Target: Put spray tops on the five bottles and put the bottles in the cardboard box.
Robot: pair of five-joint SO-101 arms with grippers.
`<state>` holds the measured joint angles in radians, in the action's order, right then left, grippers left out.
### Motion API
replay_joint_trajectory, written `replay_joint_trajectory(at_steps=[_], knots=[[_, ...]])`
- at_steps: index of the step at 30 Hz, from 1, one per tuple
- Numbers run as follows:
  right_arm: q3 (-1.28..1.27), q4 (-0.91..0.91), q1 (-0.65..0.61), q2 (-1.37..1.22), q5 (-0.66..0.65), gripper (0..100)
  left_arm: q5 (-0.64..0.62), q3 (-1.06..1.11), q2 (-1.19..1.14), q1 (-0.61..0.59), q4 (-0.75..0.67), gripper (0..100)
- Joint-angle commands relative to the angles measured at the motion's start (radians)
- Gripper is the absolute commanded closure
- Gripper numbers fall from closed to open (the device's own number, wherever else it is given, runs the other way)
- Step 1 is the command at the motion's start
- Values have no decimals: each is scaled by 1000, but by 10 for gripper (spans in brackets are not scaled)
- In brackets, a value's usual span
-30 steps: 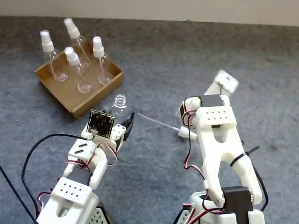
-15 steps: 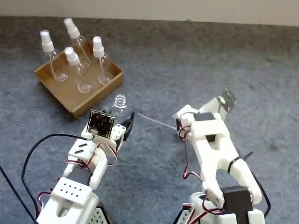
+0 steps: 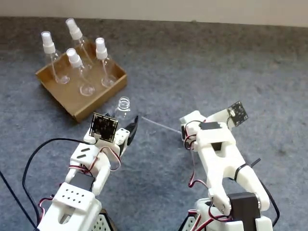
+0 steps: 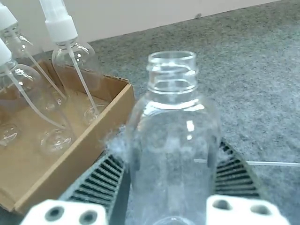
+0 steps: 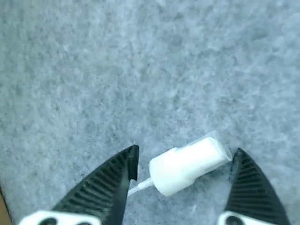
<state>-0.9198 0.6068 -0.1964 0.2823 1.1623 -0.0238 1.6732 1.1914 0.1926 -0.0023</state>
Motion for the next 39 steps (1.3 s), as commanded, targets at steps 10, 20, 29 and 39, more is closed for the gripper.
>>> replay_joint_trajectory(at_steps=[10, 20, 29, 39], knots=[[12, -22, 13, 31, 3, 936, 9, 24, 25, 2, 6, 919], [15, -111, 19, 31, -298, 936, 9, 24, 25, 2, 6, 919], [13, -219, 76, 31, -712, 931, 9, 24, 25, 2, 6, 919], [2, -213, 79, 33, -867, 740, 9, 24, 22, 2, 6, 919]])
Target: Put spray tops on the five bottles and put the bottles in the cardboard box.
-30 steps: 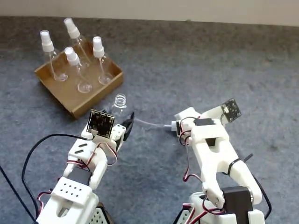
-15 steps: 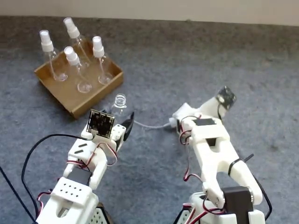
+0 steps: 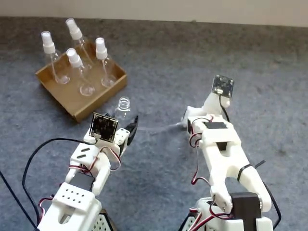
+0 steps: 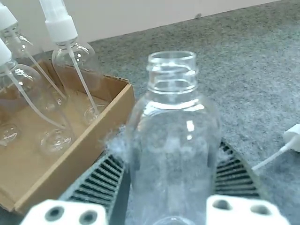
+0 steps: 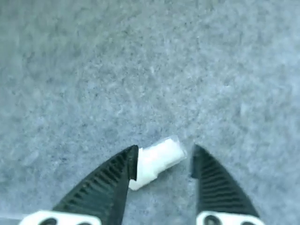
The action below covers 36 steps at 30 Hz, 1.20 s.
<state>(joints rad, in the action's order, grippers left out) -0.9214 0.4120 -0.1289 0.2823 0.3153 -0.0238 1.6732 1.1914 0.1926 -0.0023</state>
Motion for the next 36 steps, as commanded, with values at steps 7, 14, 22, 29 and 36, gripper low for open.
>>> replay_joint_trajectory(at_steps=[7, 14, 22, 29, 36], knots=[[8, -16, -7, 41, 11, 721, 9, 24, 22, 2, 6, 919], [13, -16, -10, 41, 365, 721, 9, 24, 22, 4, 6, 919], [16, -16, -18, 33, 687, 721, 9, 24, 24, 4, 6, 919], [85, 38, -73, 31, 710, 721, 9, 24, 24, 4, 6, 919], [163, 71, -101, 2, 706, 721, 9, 24, 21, 4, 6, 919]])
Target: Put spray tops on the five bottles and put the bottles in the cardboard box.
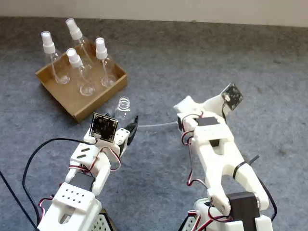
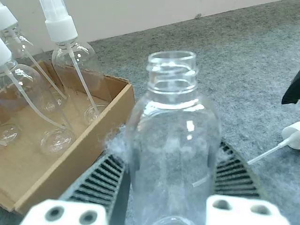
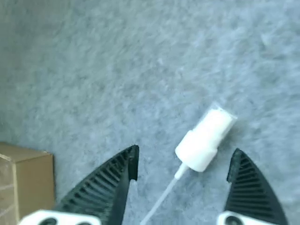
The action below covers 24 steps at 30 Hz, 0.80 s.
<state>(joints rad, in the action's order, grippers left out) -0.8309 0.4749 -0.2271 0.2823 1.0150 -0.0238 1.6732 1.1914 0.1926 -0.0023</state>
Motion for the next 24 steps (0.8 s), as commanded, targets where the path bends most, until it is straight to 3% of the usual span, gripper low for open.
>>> replay_joint_trajectory(at_steps=[1, 9, 16, 24], knots=[[79, 8, 7, -22, 8, 721, 9, 24, 21, 4, 6, 919], [200, 13, 31, -191, 6, 724, 9, 24, 21, 4, 6, 919], [206, 10, 38, -200, 5, 943, 9, 24, 21, 4, 6, 919], [202, 13, 33, -200, 2, 957, 9, 24, 21, 4, 6, 919]])
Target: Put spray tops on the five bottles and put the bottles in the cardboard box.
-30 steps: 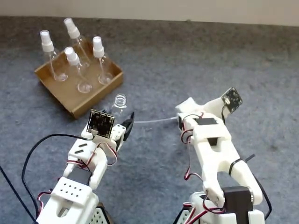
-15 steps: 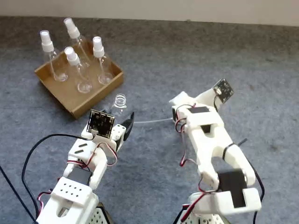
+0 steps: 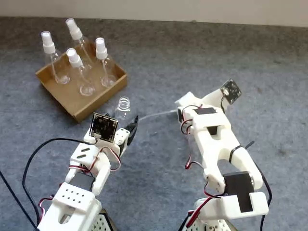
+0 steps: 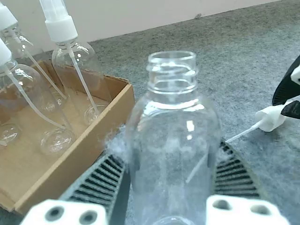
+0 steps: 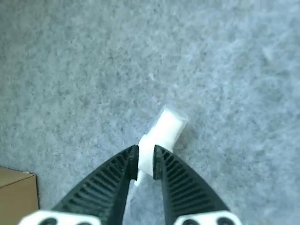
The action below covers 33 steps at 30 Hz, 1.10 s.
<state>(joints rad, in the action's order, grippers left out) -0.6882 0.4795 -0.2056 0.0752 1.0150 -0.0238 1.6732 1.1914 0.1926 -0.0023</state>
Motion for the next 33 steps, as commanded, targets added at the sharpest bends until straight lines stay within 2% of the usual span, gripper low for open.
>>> replay_joint_trajectory(at_steps=[1, 6, 12, 14, 25, 33], knots=[[59, 8, 12, 7, -2, 957, 9, 24, 21, 4, 6, 919], [59, 8, -2, 7, -94, 941, 9, 24, 21, 4, 6, 919], [35, 74, -18, 8, -94, 752, 9, 24, 19, 4, 6, 919], [30, 134, -18, 15, -94, 739, 9, 24, 19, 4, 6, 919], [56, 154, -28, 5, -100, 754, 9, 24, 19, 4, 6, 919], [64, 154, -21, -61, -103, 952, 9, 24, 19, 4, 6, 919]])
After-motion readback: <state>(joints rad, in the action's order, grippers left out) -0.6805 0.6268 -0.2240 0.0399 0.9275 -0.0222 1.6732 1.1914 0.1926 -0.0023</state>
